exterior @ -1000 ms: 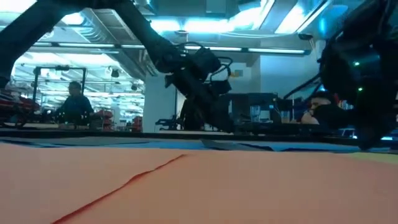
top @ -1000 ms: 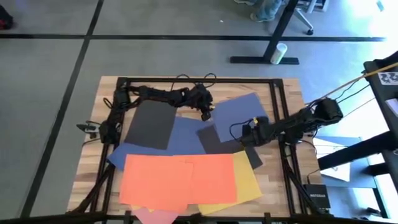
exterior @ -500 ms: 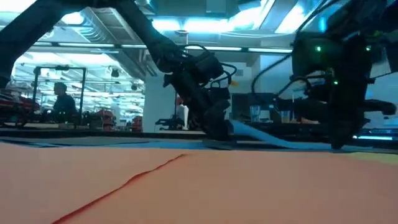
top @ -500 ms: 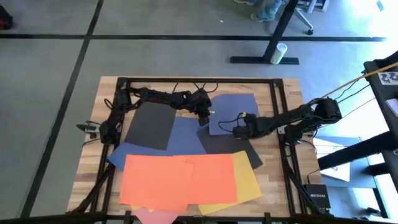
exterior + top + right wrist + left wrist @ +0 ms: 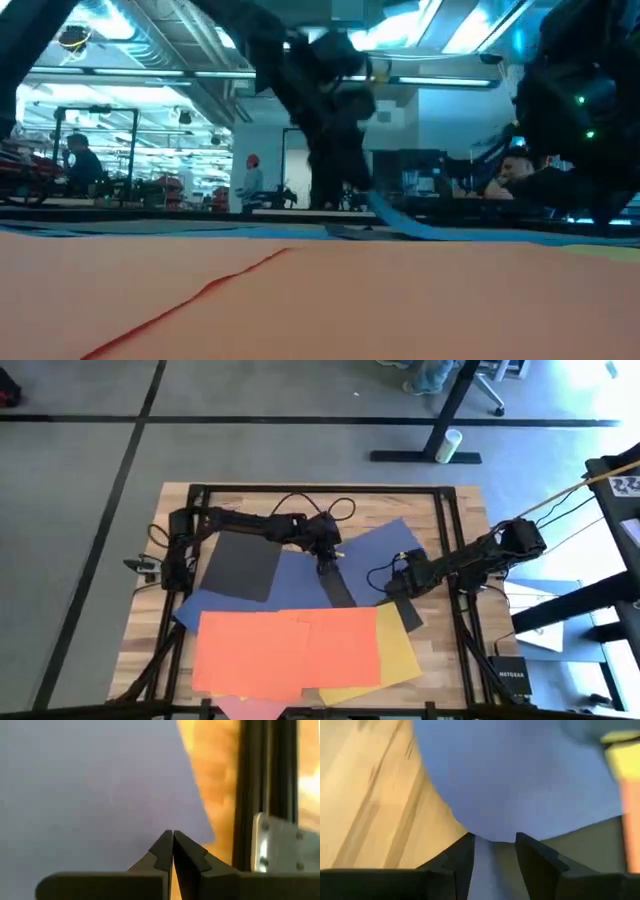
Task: Organize paper
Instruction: Move the blue paper to the top right of the table
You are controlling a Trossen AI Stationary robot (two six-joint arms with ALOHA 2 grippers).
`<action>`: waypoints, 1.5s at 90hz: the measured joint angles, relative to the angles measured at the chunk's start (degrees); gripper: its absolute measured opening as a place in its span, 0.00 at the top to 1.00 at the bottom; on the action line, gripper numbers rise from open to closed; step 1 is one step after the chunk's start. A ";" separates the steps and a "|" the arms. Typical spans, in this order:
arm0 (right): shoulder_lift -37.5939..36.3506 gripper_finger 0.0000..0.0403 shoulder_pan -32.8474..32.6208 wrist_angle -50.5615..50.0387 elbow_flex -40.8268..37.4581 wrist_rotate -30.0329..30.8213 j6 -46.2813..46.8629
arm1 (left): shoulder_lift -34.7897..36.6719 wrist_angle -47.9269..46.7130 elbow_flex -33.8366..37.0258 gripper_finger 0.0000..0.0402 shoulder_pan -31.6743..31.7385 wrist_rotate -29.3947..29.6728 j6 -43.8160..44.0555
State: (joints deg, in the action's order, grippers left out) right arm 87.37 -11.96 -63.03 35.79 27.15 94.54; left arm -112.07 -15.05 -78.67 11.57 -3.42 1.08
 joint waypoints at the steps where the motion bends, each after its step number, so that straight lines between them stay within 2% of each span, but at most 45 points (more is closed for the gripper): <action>1: -0.03 1.00 0.00 0.01 0.05 0.49 0.18 | 0.29 0.10 0.01 0.68 -0.20 0.13 0.00; 8: -0.11 1.00 -0.03 2.08 0.20 1.12 1.08 | 1.32 1.24 0.04 0.68 -1.53 1.44 -0.06; 22: -0.09 1.00 -2.04 11.28 2.20 -4.10 -0.08 | 2.38 3.73 0.02 0.68 -2.75 5.02 -1.65; 30: -0.11 1.00 -3.78 14.93 2.98 -4.30 0.45 | 1.85 5.17 0.09 0.68 -2.54 6.21 -2.73; 46: 0.07 1.00 -4.91 10.15 2.53 -3.22 10.04 | 0.82 9.58 0.52 0.68 0.31 11.60 -5.64; 66: 0.31 1.00 -4.70 12.65 -0.04 -4.62 13.35 | -4.57 10.25 0.57 0.68 4.20 6.32 -3.07; 85: 1.14 1.00 0.59 14.32 -1.53 -1.89 12.52 | -10.52 10.69 0.61 0.68 3.78 2.31 -1.20; 107: 1.40 1.00 8.97 18.72 -1.64 4.02 2.58 | -11.04 10.53 0.46 0.68 0.01 1.48 -0.87; 122: 1.42 1.00 14.28 19.03 -1.68 9.35 -5.53 | -11.02 9.56 -0.43 0.68 -3.99 -1.66 -0.18; 135: 1.40 1.00 15.54 17.92 -0.21 10.84 -8.80 | -10.90 9.00 -1.58 0.68 -7.23 -2.03 -0.20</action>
State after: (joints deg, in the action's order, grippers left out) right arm 88.77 3.58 -45.10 35.58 37.98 85.74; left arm -122.97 -6.05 -80.26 4.34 -5.45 0.89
